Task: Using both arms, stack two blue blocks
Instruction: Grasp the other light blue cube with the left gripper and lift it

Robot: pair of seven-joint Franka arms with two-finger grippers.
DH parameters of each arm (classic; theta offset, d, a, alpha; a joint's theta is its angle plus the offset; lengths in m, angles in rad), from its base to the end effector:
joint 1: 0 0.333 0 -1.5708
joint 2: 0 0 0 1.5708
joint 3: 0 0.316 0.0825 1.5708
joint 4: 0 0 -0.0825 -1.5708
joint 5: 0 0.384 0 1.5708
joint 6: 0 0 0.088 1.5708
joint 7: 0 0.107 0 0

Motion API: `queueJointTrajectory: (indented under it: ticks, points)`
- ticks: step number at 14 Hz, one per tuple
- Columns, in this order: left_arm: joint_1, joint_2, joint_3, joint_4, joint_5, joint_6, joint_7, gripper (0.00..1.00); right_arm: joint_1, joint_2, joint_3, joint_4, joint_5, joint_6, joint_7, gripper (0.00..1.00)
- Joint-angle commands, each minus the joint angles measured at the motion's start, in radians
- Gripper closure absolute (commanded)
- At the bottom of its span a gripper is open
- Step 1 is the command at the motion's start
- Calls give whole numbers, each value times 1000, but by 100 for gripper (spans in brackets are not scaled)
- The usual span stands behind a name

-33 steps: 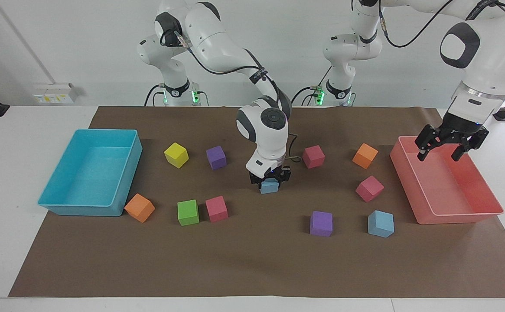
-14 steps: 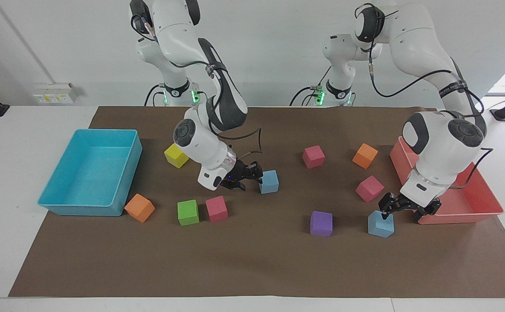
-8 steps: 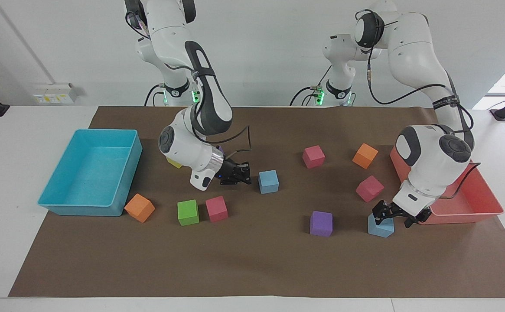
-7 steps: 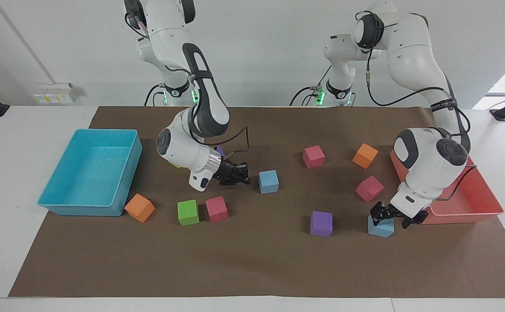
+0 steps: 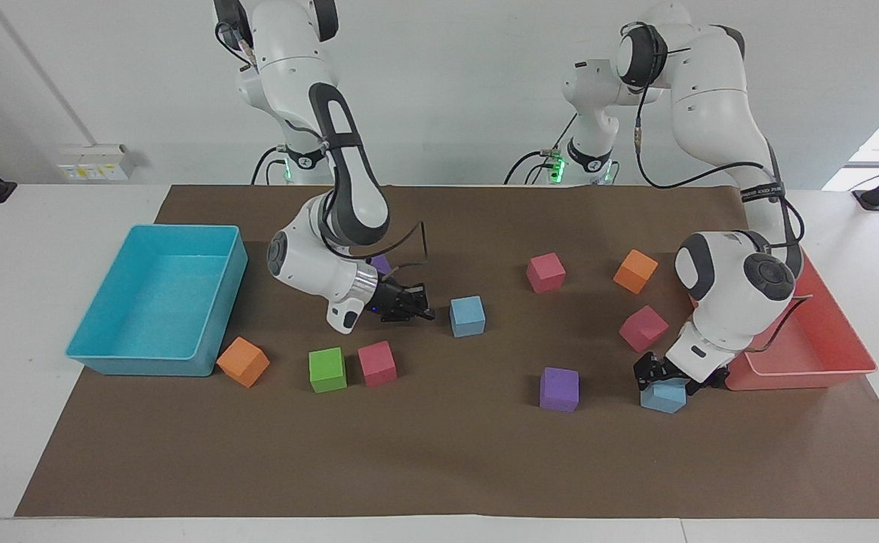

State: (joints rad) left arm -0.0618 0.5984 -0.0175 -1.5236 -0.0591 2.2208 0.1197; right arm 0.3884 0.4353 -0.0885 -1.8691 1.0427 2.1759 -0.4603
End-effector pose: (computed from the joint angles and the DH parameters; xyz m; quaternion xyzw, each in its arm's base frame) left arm 0.7124 -0.0565 0.3191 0.9951 -0.0808 0.0499 0.0282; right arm 0.5955 0.2221 0.2853 -0.9250 -0.0399 0.0206 0.3773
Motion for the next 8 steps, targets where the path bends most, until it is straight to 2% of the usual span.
queueJointTrajectory:
  ticks: [1,3,6,8]
  points:
    - [-9,-37,10,-58,-22,26,12,11,-19,-35,13,-51,39,1,-38,100]
    - [-9,-39,11,-61,-21,23,24,49,-22,-36,13,-55,63,-11,-40,100]
    - [-13,-42,11,-56,-19,22,21,87,-22,-30,13,-55,72,-18,-40,100]
    - [-22,-75,11,-52,-19,10,14,89,-25,-30,13,-55,76,-24,-35,100]
